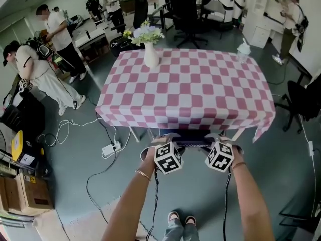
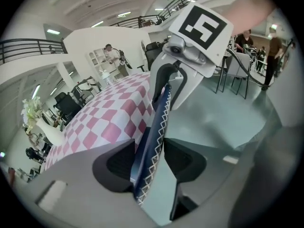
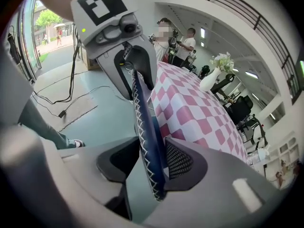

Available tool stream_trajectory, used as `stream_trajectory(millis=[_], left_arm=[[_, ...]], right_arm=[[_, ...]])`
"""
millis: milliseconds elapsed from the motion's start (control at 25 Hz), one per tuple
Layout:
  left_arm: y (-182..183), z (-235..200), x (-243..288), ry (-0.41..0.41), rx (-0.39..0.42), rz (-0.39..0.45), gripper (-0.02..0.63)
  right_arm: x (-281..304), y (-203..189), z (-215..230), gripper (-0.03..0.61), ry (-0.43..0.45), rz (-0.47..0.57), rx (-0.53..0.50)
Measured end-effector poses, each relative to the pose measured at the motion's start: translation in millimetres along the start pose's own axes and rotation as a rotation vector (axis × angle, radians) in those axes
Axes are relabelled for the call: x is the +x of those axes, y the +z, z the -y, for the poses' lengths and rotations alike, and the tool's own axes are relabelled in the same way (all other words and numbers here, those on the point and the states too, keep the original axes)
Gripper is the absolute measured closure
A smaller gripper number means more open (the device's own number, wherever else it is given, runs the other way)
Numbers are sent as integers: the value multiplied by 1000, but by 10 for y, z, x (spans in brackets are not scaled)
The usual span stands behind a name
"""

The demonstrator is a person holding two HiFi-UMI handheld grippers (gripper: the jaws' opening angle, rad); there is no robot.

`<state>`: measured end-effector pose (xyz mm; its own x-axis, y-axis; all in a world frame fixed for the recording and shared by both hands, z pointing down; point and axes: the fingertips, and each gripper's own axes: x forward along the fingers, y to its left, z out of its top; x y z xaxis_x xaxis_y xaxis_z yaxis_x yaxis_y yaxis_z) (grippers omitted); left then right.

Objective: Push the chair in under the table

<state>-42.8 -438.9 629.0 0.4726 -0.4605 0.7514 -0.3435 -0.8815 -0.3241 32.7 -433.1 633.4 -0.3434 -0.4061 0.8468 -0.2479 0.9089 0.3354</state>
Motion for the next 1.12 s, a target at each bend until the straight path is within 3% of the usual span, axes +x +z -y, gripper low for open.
stream_trajectory(millis=[240,400,600,800,960,1120], left_arm=[[223,-31,-476,23,-112,147,420],[444,-60,-957,75,-231,278,420],[708,-43,-1616,177,-439,454,422],[875,22,-2197,336,-590,562,423],[932,133,-2626,501,-679,601,430],[873,359,-2990,651,-765,616,498]], right_arm=[[-494,238,110,430,-32,180,111],[-929,462,202,430,-47,386,303],[-1609,559,232,431,-137,623,525],[-2243,500,167,431,-267,784,682],[-2818,316,61,431,-400,925,880],[-3268,72,-206,436,-471,998,1023]])
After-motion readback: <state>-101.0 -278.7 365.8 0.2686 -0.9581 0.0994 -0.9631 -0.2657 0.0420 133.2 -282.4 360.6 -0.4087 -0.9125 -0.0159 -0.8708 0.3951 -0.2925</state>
